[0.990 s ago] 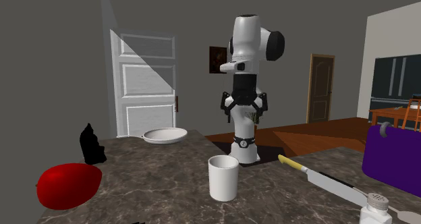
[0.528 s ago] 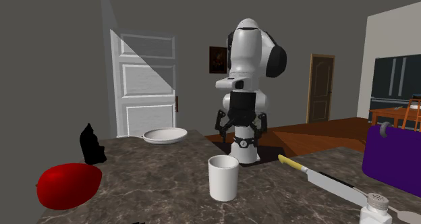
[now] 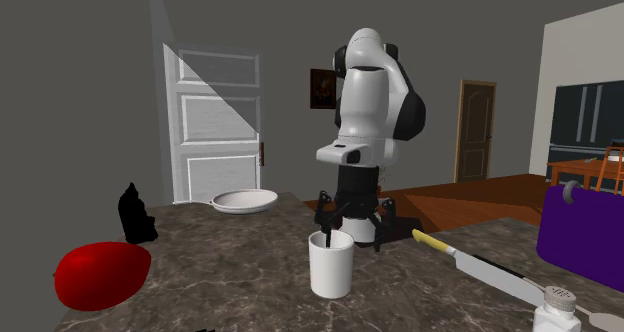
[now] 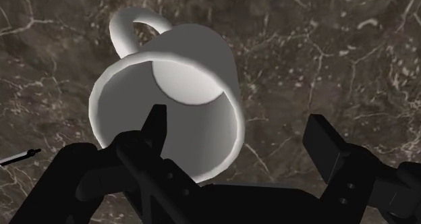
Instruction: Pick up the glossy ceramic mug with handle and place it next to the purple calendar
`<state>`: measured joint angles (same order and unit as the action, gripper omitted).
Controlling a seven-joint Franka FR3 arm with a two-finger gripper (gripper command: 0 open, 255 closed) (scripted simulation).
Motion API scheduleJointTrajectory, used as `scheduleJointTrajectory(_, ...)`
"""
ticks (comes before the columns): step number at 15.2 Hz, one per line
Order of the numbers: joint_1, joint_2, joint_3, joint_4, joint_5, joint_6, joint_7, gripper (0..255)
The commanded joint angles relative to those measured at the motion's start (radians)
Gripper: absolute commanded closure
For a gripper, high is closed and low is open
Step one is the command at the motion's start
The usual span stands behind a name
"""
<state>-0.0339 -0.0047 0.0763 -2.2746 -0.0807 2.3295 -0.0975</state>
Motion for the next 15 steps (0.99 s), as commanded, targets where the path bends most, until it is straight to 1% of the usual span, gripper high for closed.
scheduleJointTrajectory(1, -0.001, 0.018, -0.001, -0.011, -0.004, 0.029, 0.002, 0)
scheduleJointTrajectory(10, -0.001, 0.023, -0.002, -0.013, -0.005, 0.036, 0.002, 0)
scheduleJointTrajectory(11, -0.001, 0.023, -0.002, -0.013, -0.005, 0.036, 0.002, 255)
scheduleJointTrajectory(15, -0.001, 0.023, -0.002, -0.013, -0.005, 0.036, 0.002, 255)
